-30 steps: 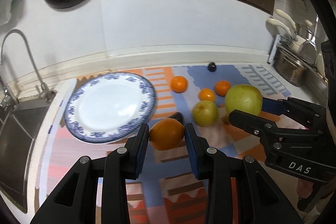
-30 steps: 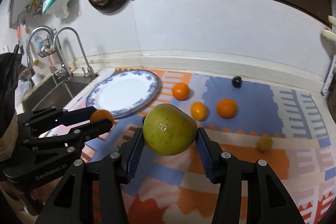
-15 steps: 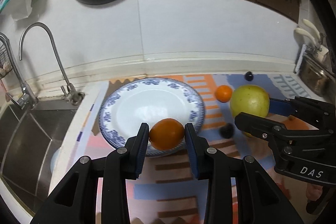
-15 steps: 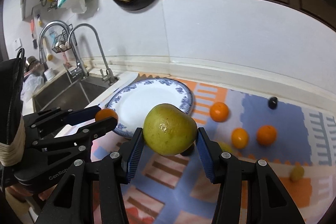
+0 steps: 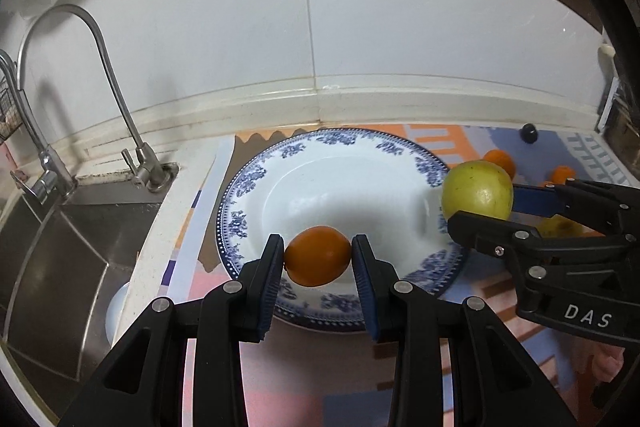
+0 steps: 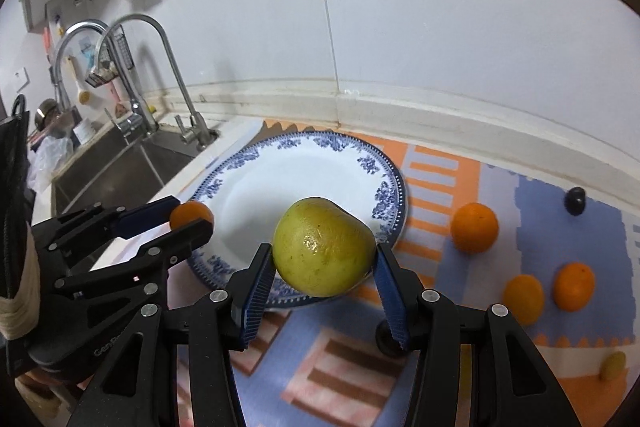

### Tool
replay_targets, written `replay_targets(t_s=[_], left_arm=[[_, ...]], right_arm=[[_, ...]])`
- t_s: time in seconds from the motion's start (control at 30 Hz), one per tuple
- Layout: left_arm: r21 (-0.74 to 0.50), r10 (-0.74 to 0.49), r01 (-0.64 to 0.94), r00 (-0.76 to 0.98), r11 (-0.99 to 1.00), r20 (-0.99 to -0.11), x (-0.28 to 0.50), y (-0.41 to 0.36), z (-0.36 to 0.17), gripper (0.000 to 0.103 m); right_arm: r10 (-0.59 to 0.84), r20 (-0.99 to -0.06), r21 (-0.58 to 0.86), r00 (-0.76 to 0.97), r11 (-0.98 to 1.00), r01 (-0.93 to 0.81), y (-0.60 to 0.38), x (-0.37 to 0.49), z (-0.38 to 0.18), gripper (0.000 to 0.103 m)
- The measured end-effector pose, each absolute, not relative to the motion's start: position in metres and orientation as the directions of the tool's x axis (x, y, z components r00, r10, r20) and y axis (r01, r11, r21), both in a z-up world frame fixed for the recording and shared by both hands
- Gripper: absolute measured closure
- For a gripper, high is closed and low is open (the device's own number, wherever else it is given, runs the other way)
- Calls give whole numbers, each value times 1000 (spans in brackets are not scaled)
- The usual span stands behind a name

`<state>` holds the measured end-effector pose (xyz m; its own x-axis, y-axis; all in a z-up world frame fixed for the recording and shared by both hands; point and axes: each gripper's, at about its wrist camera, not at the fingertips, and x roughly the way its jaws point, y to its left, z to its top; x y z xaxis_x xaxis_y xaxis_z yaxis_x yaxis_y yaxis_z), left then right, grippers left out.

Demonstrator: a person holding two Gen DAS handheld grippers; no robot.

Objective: Organize fruits
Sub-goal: 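Carry the tangerine onto the plate with the left tool while the right tool sets the pomelo there, then open and withdraw both tools from the plate toward the remaining fruits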

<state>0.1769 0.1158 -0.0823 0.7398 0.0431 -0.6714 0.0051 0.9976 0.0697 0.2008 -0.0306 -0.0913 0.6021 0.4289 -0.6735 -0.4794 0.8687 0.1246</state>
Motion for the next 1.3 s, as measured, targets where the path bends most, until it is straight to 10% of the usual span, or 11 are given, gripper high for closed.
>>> replay_targets(t_s=[0.5,0.6,1.3], left_arm=[[36,11,20,698,999,-716,199,124,-101,68],[33,14,13,707,999,-707,197,124,-98,51],[13,-60,84,809,996,-585,119,72,-28,32]], right_arm=[[399,-723,119,564,876,-467,-16,227,-114,52],[399,-720,122,567,878,-462,-17,228,-114,51],[391,-577,129,717,911,-393,-88,149,-42,44]])
